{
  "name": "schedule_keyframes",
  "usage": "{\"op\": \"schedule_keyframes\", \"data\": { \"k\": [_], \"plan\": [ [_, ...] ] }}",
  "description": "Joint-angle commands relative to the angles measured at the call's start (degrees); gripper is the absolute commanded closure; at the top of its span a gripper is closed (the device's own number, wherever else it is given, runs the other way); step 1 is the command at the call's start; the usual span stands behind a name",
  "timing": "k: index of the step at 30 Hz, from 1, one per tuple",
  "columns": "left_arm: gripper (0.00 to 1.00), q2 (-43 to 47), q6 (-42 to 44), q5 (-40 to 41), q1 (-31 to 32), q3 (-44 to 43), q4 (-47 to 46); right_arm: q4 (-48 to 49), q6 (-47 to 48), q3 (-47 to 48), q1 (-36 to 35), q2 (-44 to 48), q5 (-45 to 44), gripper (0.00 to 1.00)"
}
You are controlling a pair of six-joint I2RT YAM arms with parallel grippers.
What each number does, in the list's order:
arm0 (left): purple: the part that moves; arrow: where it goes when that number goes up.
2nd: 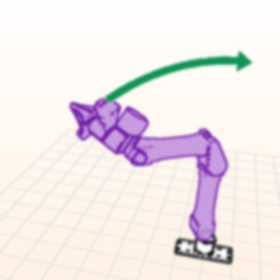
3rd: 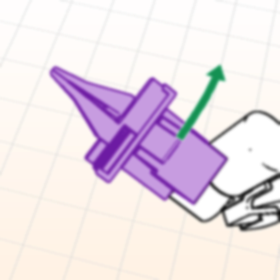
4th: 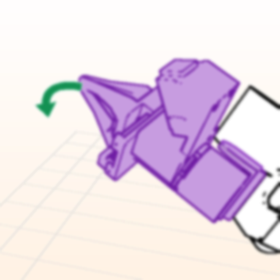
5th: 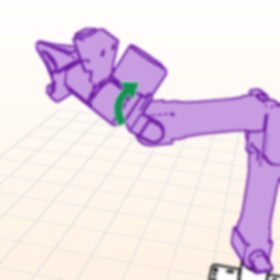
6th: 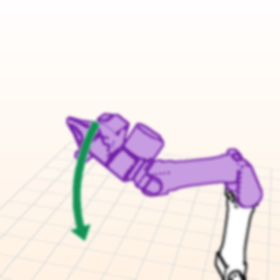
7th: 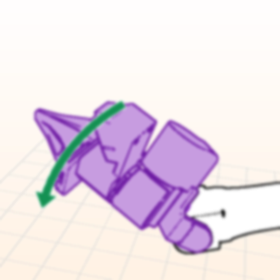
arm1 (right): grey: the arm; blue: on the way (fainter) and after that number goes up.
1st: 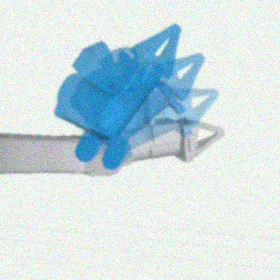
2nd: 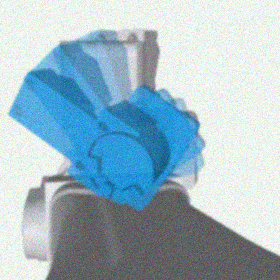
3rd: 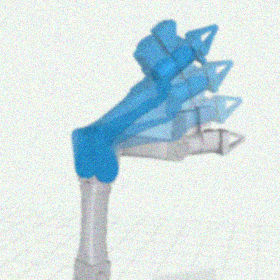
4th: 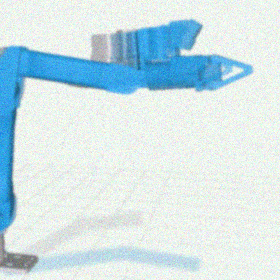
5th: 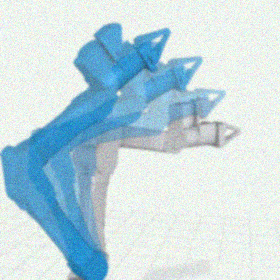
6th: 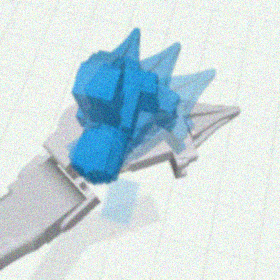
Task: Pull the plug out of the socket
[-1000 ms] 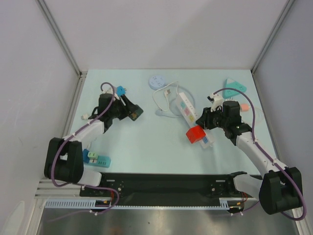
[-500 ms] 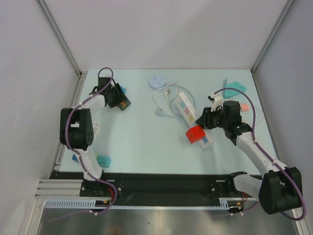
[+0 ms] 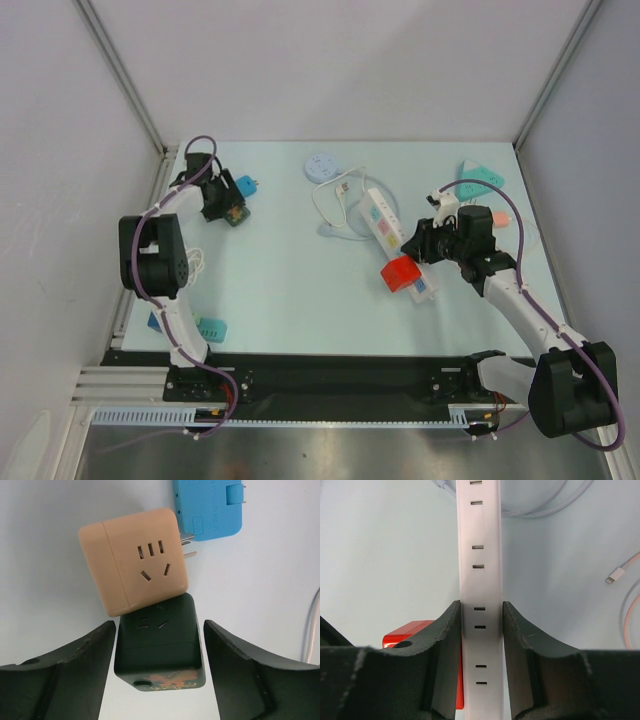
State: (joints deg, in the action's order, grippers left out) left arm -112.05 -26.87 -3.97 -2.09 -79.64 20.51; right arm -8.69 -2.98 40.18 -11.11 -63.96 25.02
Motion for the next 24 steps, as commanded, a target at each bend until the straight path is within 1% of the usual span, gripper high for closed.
{"op": "schedule_keyframes", "data": {
  "k": [1,3,8,11,18,24],
  "plan": [
    [0.22,5.34,2.09,0.89,-0.37,-0.44,-1.52,5.79,-0.97,1.48,0.22,1.47,2.23,1.00],
    [0.18,7.36,2.52,0.54,-0.20,0.53,-2.84,5.79,-0.88,1.48,0.22,1.47,2.23,1.00],
    [0.13,9.65,2.70,-0.25,-0.37,2.55,-4.07,5.79,-0.88,1.48,0.30,1.47,2.14,1.00],
    [0.10,11.67,2.09,-1.48,-0.29,5.01,-6.53,5.79,-0.88,1.48,0.30,1.56,2.14,1.00],
    [0.07,16.51,0.77,-5.52,-0.20,10.02,-11.72,5.79,-0.88,1.39,0.39,1.56,2.41,1.00],
    [0.06,21.77,-0.11,-11.67,1.38,14.94,-17.08,5.79,-1.06,1.39,0.39,1.47,2.49,1.00]
  ]
}}
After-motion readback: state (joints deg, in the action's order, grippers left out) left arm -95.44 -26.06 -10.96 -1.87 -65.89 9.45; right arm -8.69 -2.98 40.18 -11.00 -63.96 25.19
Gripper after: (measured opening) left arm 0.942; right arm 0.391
